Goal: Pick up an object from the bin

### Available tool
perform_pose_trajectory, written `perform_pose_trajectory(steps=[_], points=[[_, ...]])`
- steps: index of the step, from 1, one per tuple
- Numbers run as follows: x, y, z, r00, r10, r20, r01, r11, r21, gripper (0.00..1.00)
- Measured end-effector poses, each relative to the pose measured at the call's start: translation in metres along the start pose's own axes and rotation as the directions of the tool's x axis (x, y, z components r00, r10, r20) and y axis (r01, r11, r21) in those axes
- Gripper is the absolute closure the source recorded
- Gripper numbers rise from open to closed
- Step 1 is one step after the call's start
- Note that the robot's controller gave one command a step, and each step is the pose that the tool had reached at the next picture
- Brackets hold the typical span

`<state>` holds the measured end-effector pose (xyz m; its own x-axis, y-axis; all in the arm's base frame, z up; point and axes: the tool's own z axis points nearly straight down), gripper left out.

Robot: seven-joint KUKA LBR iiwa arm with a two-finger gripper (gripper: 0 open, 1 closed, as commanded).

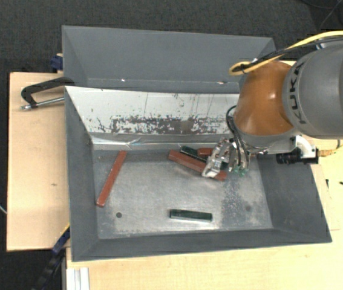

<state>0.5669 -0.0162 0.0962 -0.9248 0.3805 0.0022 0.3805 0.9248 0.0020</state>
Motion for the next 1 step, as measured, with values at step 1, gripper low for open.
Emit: perform_pose_trajectory(steps=[1], points=[[-0.002,0.0005,-0.0169,1.0,0.001,0.007,-0.001,1.0,-0.001,1.0]])
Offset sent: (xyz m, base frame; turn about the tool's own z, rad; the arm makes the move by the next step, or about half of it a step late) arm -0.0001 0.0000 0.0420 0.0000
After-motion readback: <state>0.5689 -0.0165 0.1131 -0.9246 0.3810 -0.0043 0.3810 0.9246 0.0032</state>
